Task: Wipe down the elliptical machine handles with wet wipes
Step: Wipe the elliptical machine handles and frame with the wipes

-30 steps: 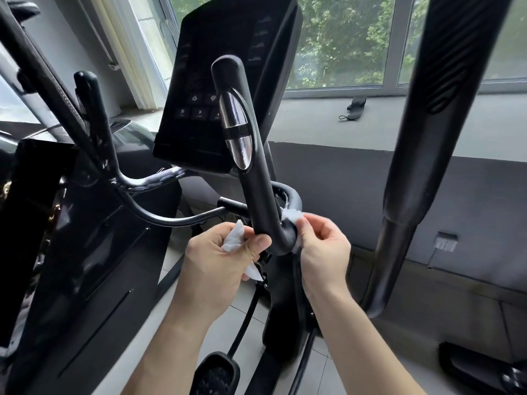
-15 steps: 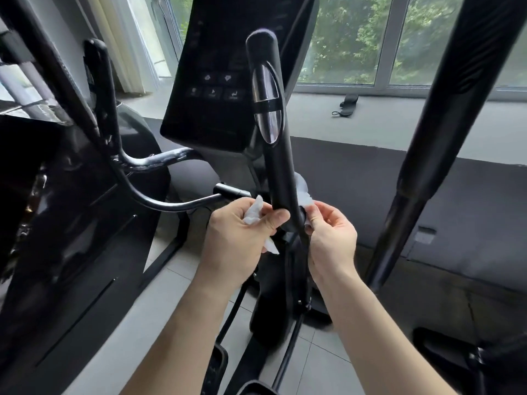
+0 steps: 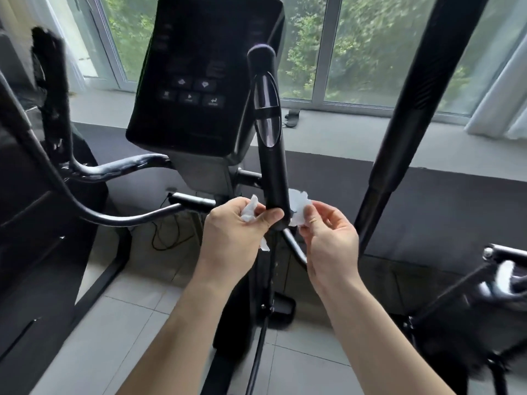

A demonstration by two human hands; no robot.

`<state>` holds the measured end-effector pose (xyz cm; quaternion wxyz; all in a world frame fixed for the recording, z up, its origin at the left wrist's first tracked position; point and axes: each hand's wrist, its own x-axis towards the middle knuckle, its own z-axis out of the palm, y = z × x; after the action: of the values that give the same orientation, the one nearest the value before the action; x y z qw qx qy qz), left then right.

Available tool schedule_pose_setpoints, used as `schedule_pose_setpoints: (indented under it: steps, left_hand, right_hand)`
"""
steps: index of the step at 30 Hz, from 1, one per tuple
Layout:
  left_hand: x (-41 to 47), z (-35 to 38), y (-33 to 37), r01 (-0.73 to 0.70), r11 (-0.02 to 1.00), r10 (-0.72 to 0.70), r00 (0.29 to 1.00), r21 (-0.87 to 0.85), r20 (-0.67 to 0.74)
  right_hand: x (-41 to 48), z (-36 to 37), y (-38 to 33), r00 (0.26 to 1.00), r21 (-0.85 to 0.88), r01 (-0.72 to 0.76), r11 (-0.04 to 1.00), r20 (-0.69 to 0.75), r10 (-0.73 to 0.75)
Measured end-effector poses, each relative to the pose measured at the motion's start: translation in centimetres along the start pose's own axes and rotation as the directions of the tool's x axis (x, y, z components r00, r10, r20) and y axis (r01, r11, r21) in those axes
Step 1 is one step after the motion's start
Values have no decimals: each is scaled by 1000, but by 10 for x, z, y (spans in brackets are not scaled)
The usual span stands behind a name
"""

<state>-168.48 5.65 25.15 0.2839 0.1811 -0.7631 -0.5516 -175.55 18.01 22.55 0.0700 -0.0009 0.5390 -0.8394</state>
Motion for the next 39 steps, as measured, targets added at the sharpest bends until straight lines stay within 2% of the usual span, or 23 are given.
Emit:
schedule_pose_setpoints:
  steps: [2, 8, 15, 30, 39]
  left_hand:
    - [-1, 0, 0, 11, 1000, -11, 1000, -5, 2]
    - [-4, 3, 2, 17, 1000, -17, 999, -1, -43]
    - [-8, 7, 10, 4, 999, -2, 999, 43, -38]
    - [-13, 2, 37, 42, 948, -42, 999, 314, -6]
    - [-24, 7, 49, 73, 916, -62, 997, 394, -42]
  right_hand:
    - [3, 7, 2, 1000, -52, 23, 998, -15, -24]
    - [-18, -5, 1, 996, -117, 0, 993, 91, 11]
    - [-8, 2, -28, 981, -159, 74, 984, 189, -43]
    - [1, 0, -35, 978, -346, 63, 936, 208, 11]
    - [3, 5, -27, 986, -335, 47, 941, 167, 10]
